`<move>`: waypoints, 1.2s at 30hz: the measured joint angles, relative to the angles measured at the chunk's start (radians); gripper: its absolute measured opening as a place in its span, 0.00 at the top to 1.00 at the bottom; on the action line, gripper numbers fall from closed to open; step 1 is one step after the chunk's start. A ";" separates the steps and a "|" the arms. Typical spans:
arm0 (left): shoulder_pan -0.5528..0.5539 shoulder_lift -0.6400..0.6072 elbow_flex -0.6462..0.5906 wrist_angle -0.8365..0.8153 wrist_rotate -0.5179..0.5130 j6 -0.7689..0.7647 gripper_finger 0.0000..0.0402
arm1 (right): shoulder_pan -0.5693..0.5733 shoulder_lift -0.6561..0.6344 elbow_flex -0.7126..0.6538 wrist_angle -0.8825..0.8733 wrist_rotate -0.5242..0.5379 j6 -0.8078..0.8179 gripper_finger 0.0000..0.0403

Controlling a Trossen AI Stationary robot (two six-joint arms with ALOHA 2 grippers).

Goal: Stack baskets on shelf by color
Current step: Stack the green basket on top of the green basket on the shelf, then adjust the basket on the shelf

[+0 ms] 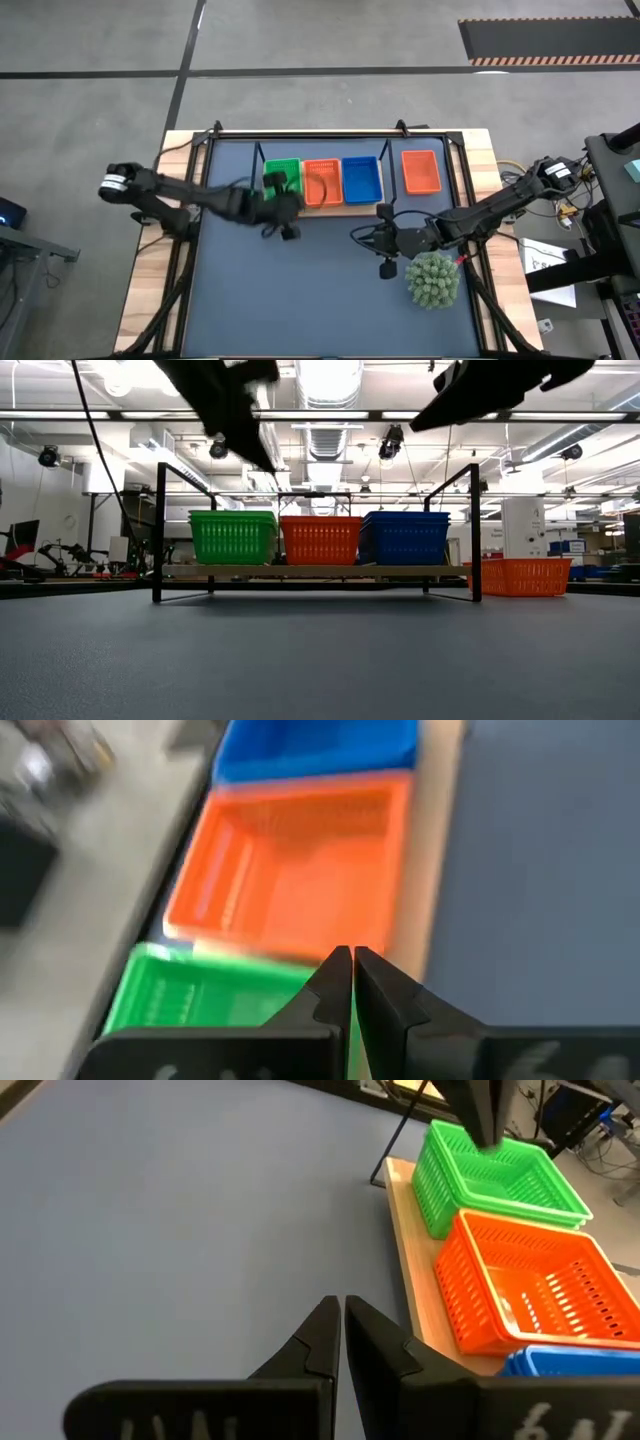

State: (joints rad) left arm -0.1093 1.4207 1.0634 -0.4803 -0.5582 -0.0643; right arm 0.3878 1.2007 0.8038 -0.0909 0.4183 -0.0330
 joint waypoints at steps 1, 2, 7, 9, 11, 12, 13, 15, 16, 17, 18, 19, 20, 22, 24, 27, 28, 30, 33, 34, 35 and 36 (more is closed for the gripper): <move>0.044 0.001 -0.001 -0.014 0.049 0.001 1.00 | 0.000 0.000 0.004 0.000 0.000 0.000 0.97; 0.085 0.002 -0.005 -0.018 0.096 0.001 1.00 | 0.000 0.000 0.007 -0.001 0.000 0.000 0.97; 0.186 0.002 -0.027 -0.035 0.236 0.021 1.00 | 0.001 0.000 0.034 -0.044 -0.005 0.010 0.97; 0.193 0.002 -0.037 -0.044 0.253 0.030 1.00 | 0.002 0.000 0.062 -0.111 -0.015 0.030 0.97; 0.194 0.002 -0.039 -0.068 0.281 0.038 1.00 | 0.002 0.000 0.106 -0.212 -0.029 0.073 0.97; 0.193 0.002 -0.039 -0.078 0.298 0.043 1.00 | 0.003 0.000 0.129 -0.264 -0.031 0.096 0.97; 0.191 0.002 -0.039 -0.086 0.315 0.045 1.00 | 0.003 0.000 0.153 -0.314 -0.032 0.118 0.97; 0.183 0.002 -0.039 -0.100 0.325 0.044 1.00 | 0.003 0.000 0.194 -0.399 -0.033 0.155 0.97; 0.179 0.002 -0.039 -0.105 0.326 0.044 1.00 | 0.003 0.000 0.213 -0.435 -0.033 0.171 0.97; 0.176 0.002 -0.039 -0.107 0.327 0.045 1.00 | 0.003 0.000 0.228 -0.465 -0.033 0.177 0.97; 0.173 0.002 -0.039 -0.106 0.329 0.045 1.00 | 0.003 0.000 0.243 -0.490 -0.033 0.183 0.97; 0.171 0.002 -0.039 -0.106 0.331 0.045 1.00 | 0.004 0.000 0.257 -0.513 -0.033 0.191 0.97; 0.169 0.001 -0.039 -0.107 0.331 0.044 1.00 | 0.004 0.000 0.268 -0.534 -0.033 0.191 0.97; 0.168 -0.002 -0.035 -0.108 0.330 0.044 1.00 | 0.005 0.000 0.291 -0.571 -0.033 0.189 0.97; 0.166 -0.002 -0.023 -0.093 0.323 0.041 1.00 | 0.005 0.000 0.316 -0.608 -0.033 0.183 0.97; 0.160 -0.009 -0.015 -0.044 0.318 0.036 1.00 | 0.005 -0.001 0.357 -0.666 -0.032 0.179 0.97; 0.154 -0.013 -0.015 -0.023 0.317 0.037 1.00 | 0.005 -0.002 0.368 -0.682 -0.031 0.179 0.97; 0.132 -0.022 -0.015 -0.008 0.318 0.044 1.00 | 0.005 -0.008 0.385 -0.706 -0.029 0.179 0.97; 0.090 -0.030 -0.020 -0.001 0.318 0.044 1.00 | 0.005 -0.020 0.399 -0.742 -0.038 0.194 0.97; 0.074 -0.030 -0.025 0.019 0.318 0.045 1.00 | 0.005 -0.025 0.400 -0.751 -0.051 0.199 0.97; 0.061 -0.029 -0.033 0.059 0.315 0.045 1.00 | 0.005 -0.030 0.398 -0.756 -0.057 0.201 0.97; 0.050 -0.022 -0.041 0.117 0.300 0.045 1.00 | 0.005 -0.034 0.395 -0.755 -0.059 0.200 0.97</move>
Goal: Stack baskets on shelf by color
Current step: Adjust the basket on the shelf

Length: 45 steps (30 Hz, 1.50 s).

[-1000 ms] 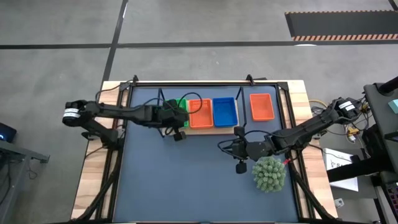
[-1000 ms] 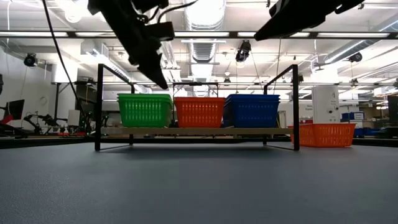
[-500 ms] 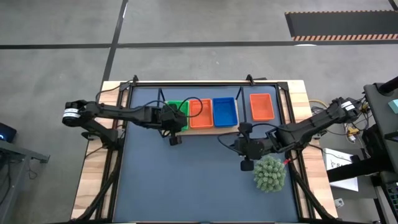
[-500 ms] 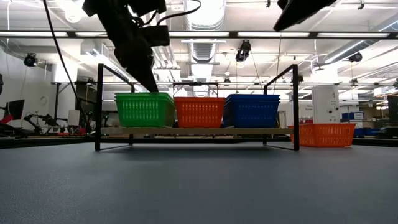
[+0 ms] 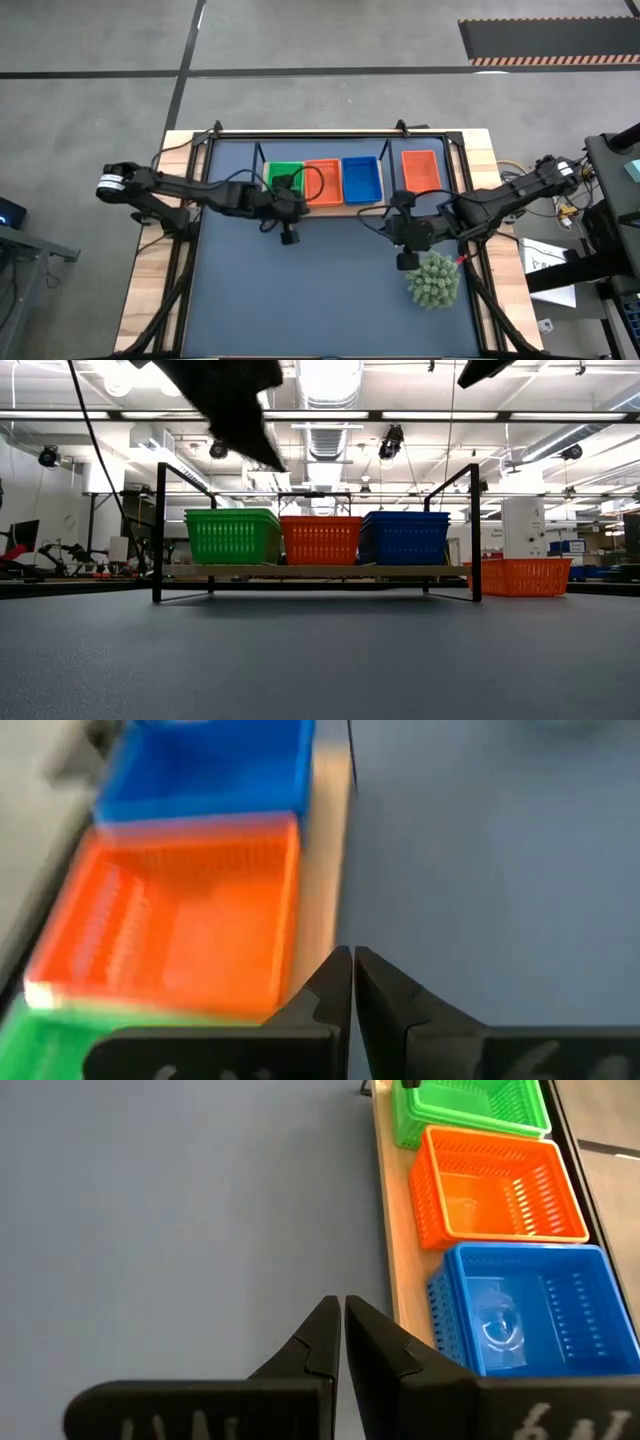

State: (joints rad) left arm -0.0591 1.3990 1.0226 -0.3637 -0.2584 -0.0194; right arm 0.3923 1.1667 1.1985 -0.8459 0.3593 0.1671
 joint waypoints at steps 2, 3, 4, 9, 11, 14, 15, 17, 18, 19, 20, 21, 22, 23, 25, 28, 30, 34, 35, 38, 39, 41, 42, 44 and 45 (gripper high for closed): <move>-0.008 0.023 -0.011 0.127 -0.070 0.001 1.00 | 0.000 -0.009 -0.007 -0.001 0.000 -0.002 0.97; -0.008 0.036 -0.016 0.153 -0.116 0.001 1.00 | 0.000 -0.010 -0.009 -0.002 0.000 -0.002 0.97; -0.003 0.055 -0.016 0.184 -0.148 0.003 1.00 | 0.000 -0.010 -0.009 0.000 0.000 -0.002 0.97; 0.050 0.152 0.015 0.237 -0.137 0.056 1.00 | 0.000 -0.011 -0.012 -0.002 0.004 0.004 0.97; 0.064 0.173 0.026 0.207 -0.119 0.057 1.00 | 0.000 -0.011 -0.016 -0.008 0.002 0.020 0.97; 0.077 0.184 0.031 0.183 -0.116 0.057 1.00 | 0.000 -0.013 -0.025 -0.020 0.000 0.043 0.97; 0.079 0.184 0.029 0.177 -0.116 0.056 1.00 | 0.000 -0.014 -0.028 -0.021 0.000 0.043 0.97; 0.079 0.184 0.027 0.159 -0.114 0.053 1.00 | 0.000 -0.013 -0.033 -0.020 0.000 0.043 0.97; 0.079 0.184 0.025 0.145 -0.113 0.052 1.00 | 0.000 -0.013 -0.035 -0.020 0.000 0.043 0.97; 0.079 0.183 0.024 0.133 -0.112 0.052 1.00 | 0.000 -0.013 -0.037 -0.018 0.000 0.043 0.97; 0.079 0.183 0.021 0.130 -0.111 0.052 1.00 | 0.000 -0.013 -0.039 -0.018 0.000 0.042 0.97; 0.079 0.182 0.019 0.128 -0.107 0.052 1.00 | 0.000 -0.013 -0.041 -0.018 0.000 0.042 0.97; 0.079 0.182 0.018 0.123 -0.106 0.052 1.00 | 0.000 -0.013 -0.041 -0.018 0.000 0.042 0.97; 0.079 0.183 0.018 0.119 -0.106 0.052 1.00 | 0.000 -0.013 -0.042 -0.017 0.000 0.042 0.97; 0.079 0.185 0.018 0.120 -0.103 0.052 1.00 | 0.000 -0.013 -0.042 -0.018 0.000 0.042 0.97; 0.079 0.185 0.018 0.120 -0.043 0.053 1.00 | 0.000 -0.013 -0.042 -0.018 0.000 0.041 0.97; 0.077 0.183 0.020 0.119 -0.013 0.052 1.00 | 0.000 -0.013 -0.042 -0.018 0.000 0.042 0.97; 0.077 0.176 0.024 0.119 -0.012 0.053 1.00 | 0.000 -0.013 -0.042 -0.018 0.000 0.042 0.97; 0.077 0.173 0.024 0.120 -0.012 0.056 1.00 | 0.000 -0.013 -0.042 -0.018 0.000 0.042 0.97; 0.077 0.155 0.024 0.102 -0.012 0.060 1.00 | 0.000 -0.013 -0.043 -0.018 0.000 0.042 0.97; 0.076 0.142 0.024 0.095 -0.012 0.059 1.00 | 0.000 -0.013 -0.043 -0.018 0.000 0.042 0.97; 0.069 0.109 0.024 0.067 -0.007 0.054 1.00 | 0.000 -0.013 -0.043 -0.018 -0.001 0.042 0.97; 0.064 0.095 0.024 0.065 0.011 0.054 1.00 | 0.000 -0.013 -0.043 -0.018 0.000 0.042 0.97; 0.049 0.082 0.019 0.067 0.061 0.053 1.00 | 0.000 -0.013 -0.043 -0.018 0.000 0.042 0.97; 0.041 0.081 0.016 0.061 0.075 0.053 1.00 | 0.000 -0.013 -0.043 -0.018 0.000 0.042 0.97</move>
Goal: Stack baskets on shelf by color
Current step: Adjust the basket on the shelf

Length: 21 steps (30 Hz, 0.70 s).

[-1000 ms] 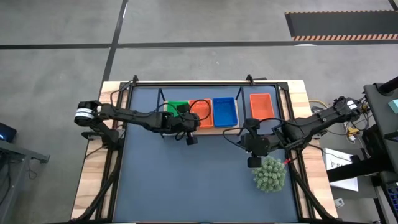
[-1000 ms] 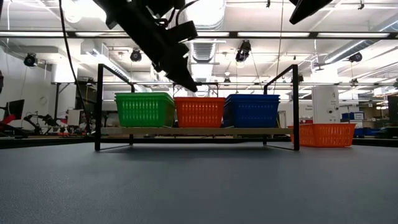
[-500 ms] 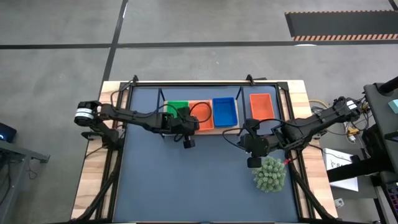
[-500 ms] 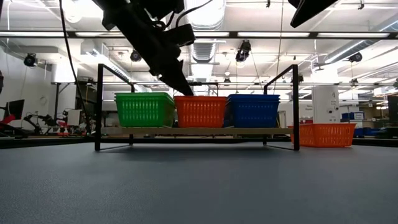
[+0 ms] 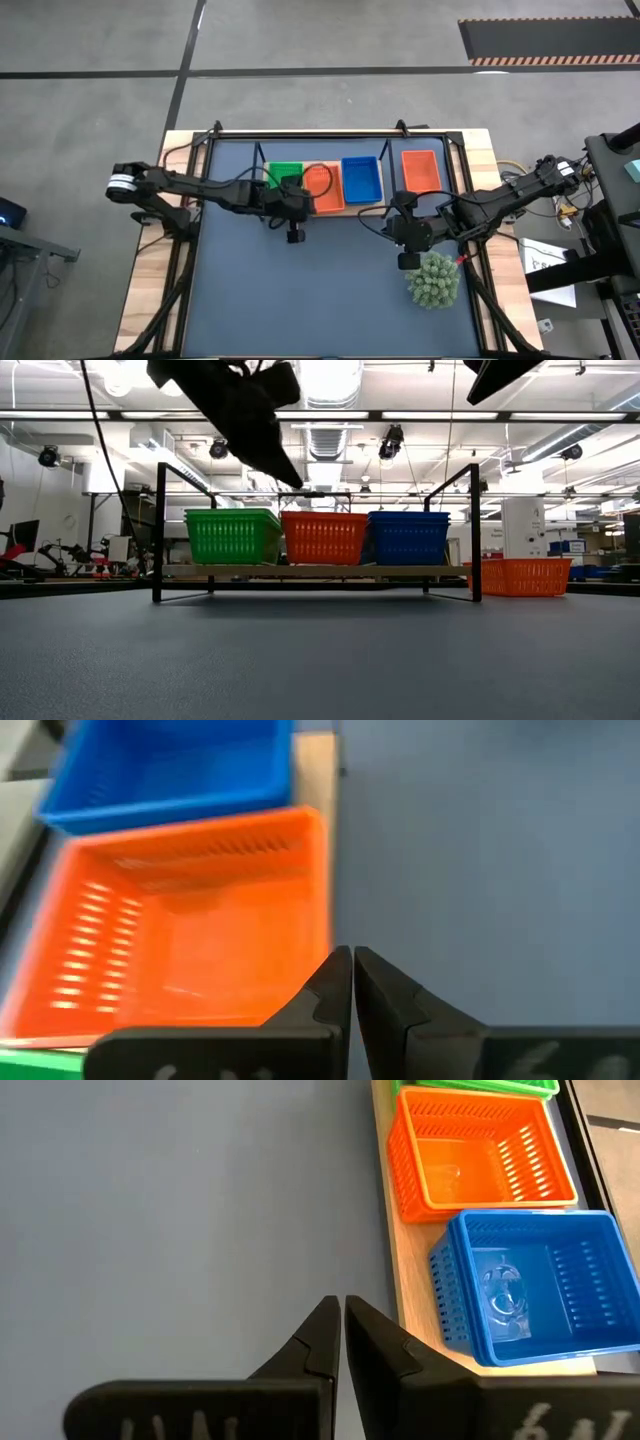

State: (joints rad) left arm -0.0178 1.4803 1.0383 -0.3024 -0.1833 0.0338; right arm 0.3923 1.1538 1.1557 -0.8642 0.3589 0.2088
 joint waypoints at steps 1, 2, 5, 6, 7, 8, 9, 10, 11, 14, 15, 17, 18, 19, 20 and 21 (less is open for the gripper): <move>-0.007 0.004 -0.005 -0.002 0.004 0.000 1.00 | 0.000 0.000 0.000 0.000 0.000 0.000 0.97; -0.014 0.013 -0.009 0.000 0.007 0.000 1.00 | 0.000 0.000 0.000 0.000 0.000 0.000 0.97; -0.024 0.058 -0.016 0.004 0.006 -0.004 1.00 | 0.000 0.000 0.000 0.000 0.000 -0.003 0.97; -0.025 0.072 -0.017 0.003 -0.003 -0.010 1.00 | 0.000 0.000 0.000 0.000 0.000 -0.003 0.97; -0.025 0.087 -0.017 0.003 -0.019 -0.022 1.00 | 0.000 0.000 0.000 0.000 0.000 -0.003 0.97; -0.025 0.097 -0.017 0.004 -0.041 -0.028 1.00 | 0.000 0.000 0.000 0.000 0.000 -0.003 0.97; -0.023 0.104 -0.017 0.003 -0.066 -0.035 1.00 | 0.000 0.000 0.000 0.000 0.000 -0.003 0.97; -0.021 0.108 -0.017 0.002 -0.088 -0.041 1.00 | 0.000 0.000 0.000 0.000 0.000 -0.003 0.97; -0.019 0.111 -0.017 0.005 -0.107 -0.046 1.00 | 0.000 0.000 0.000 0.000 0.000 -0.003 0.97; -0.013 0.111 -0.017 0.004 -0.122 -0.055 1.00 | 0.000 0.000 0.000 0.000 0.000 -0.001 0.97; -0.012 0.107 -0.017 0.005 -0.131 -0.057 1.00 | 0.000 0.000 0.000 0.000 0.000 0.000 0.97; -0.013 0.098 -0.016 0.005 -0.143 -0.060 1.00 | 0.000 0.000 0.000 0.000 0.000 0.000 0.97; -0.013 0.095 -0.013 0.005 -0.144 -0.059 1.00 | 0.000 0.000 0.000 0.000 0.000 0.000 0.97; -0.013 0.093 -0.010 0.007 -0.145 -0.057 1.00 | 0.000 0.000 0.000 0.000 0.000 0.000 0.97; -0.013 0.093 -0.007 0.007 -0.146 -0.055 1.00 | 0.000 0.000 0.000 0.000 0.000 0.000 0.97; -0.012 0.093 -0.006 0.006 -0.146 -0.055 1.00 | 0.000 0.000 0.000 0.000 0.000 0.000 0.97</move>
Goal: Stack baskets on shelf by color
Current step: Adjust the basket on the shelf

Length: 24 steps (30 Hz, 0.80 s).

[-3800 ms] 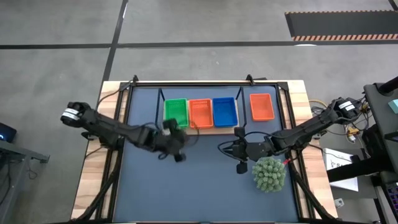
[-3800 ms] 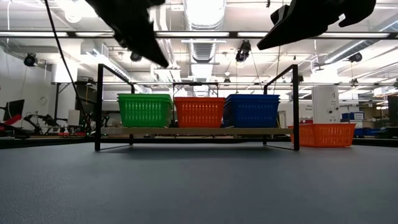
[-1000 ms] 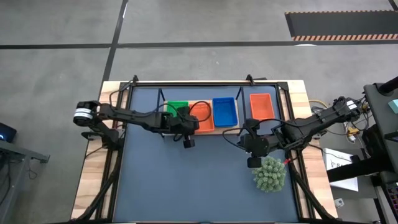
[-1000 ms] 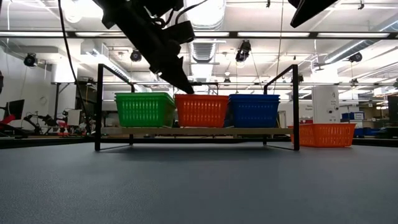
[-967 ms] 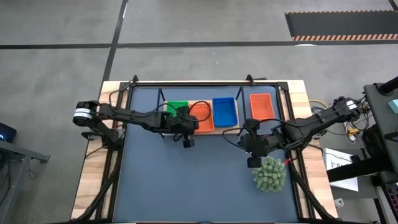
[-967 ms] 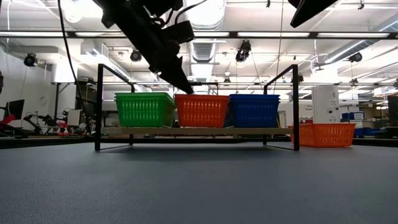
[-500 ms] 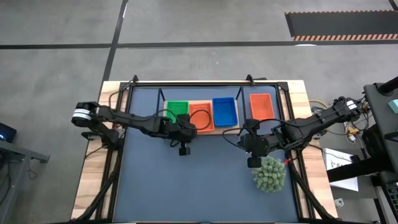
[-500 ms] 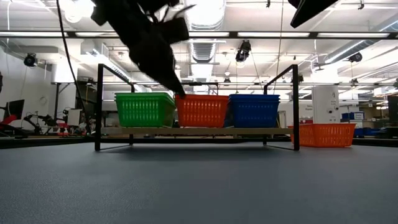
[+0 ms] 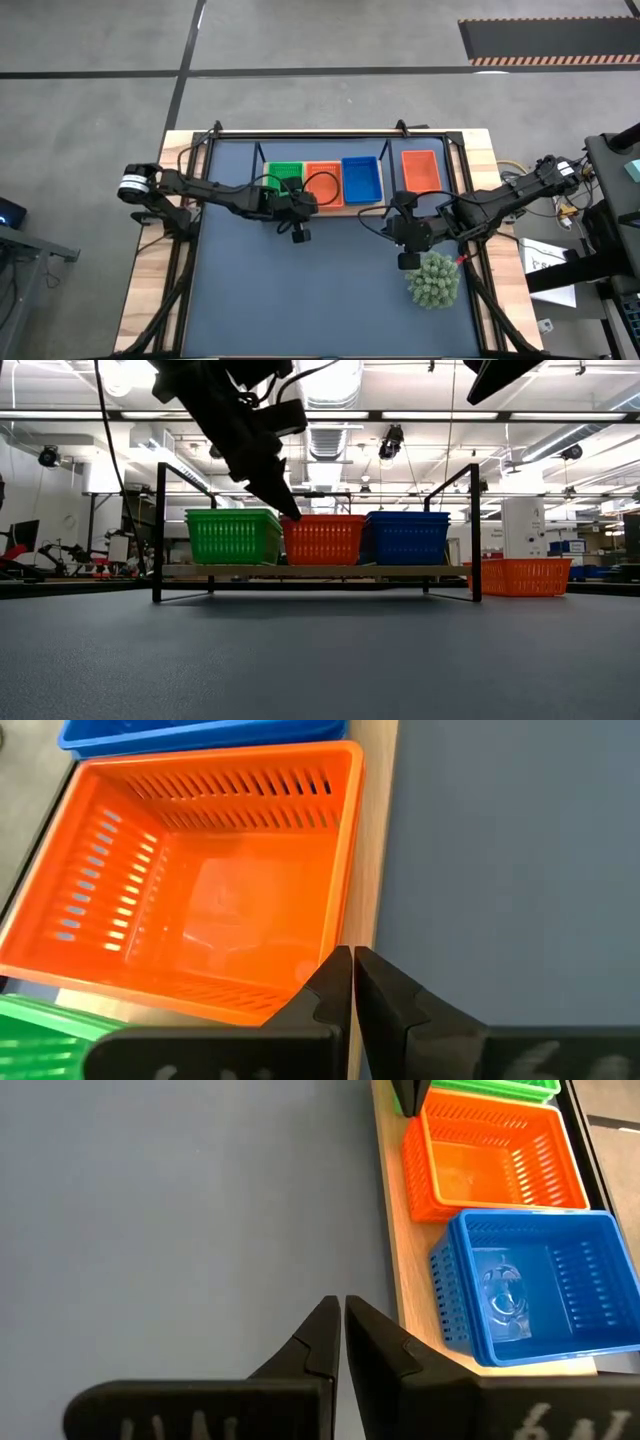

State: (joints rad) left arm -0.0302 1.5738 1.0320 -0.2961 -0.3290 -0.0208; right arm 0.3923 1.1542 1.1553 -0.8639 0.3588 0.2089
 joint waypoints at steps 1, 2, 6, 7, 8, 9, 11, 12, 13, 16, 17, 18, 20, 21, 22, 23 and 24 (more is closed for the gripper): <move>0.000 0.000 0.000 0.001 0.000 0.000 1.00 | 0.000 0.000 0.000 0.000 0.000 0.000 0.97; 0.000 0.000 0.000 0.003 -0.001 0.000 1.00 | 0.000 0.000 0.000 0.000 0.000 0.000 0.97; -0.009 -0.009 0.001 0.006 0.004 0.001 1.00 | 0.000 0.000 0.000 0.002 0.000 0.000 0.97; -0.018 -0.016 0.001 0.010 0.007 0.001 1.00 | 0.000 0.000 -0.001 0.003 0.000 0.000 0.97; -0.028 -0.021 0.001 0.031 0.009 0.002 1.00 | 0.000 0.000 -0.004 0.006 0.000 0.000 0.97; -0.035 -0.026 0.001 0.062 0.014 0.004 1.00 | 0.000 0.000 -0.006 0.009 0.000 0.000 0.97; -0.044 -0.025 -0.008 0.141 0.018 0.004 1.00 | 0.000 0.001 -0.011 0.010 0.000 0.001 0.97; -0.044 -0.012 -0.012 0.190 0.018 -0.001 1.00 | 0.000 0.001 -0.014 0.012 0.000 0.001 0.97; -0.044 0.003 -0.015 0.247 0.018 -0.011 1.00 | 0.000 0.001 -0.018 0.014 0.000 0.001 0.97; -0.043 0.062 -0.021 0.335 0.017 -0.023 1.00 | 0.000 0.001 -0.035 0.035 0.000 0.001 0.97; -0.044 0.081 -0.017 0.345 0.018 -0.024 1.00 | 0.000 0.001 -0.038 0.039 0.000 0.001 0.97; -0.044 0.100 -0.012 0.342 0.018 -0.024 1.00 | 0.000 0.001 -0.043 0.039 0.000 0.001 0.97; -0.044 0.141 0.003 0.344 0.018 -0.024 1.00 | 0.000 0.001 -0.050 0.040 0.000 0.006 0.97; -0.044 0.158 0.008 0.347 0.016 -0.024 1.00 | 0.000 0.001 -0.053 0.039 0.000 0.012 0.97; -0.044 0.174 0.013 0.341 0.005 -0.025 1.00 | 0.000 0.001 -0.055 0.038 0.000 0.019 0.97; -0.044 0.189 0.019 0.340 -0.012 -0.025 1.00 | 0.000 0.001 -0.057 0.039 0.000 0.025 0.97; -0.044 0.200 0.024 0.344 -0.036 -0.026 1.00 | 0.000 0.001 -0.059 0.039 0.000 0.027 0.97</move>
State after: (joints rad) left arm -0.0742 1.7737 1.0561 0.0481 -0.3650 -0.0465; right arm 0.3923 1.1549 1.0966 -0.8246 0.3584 0.2359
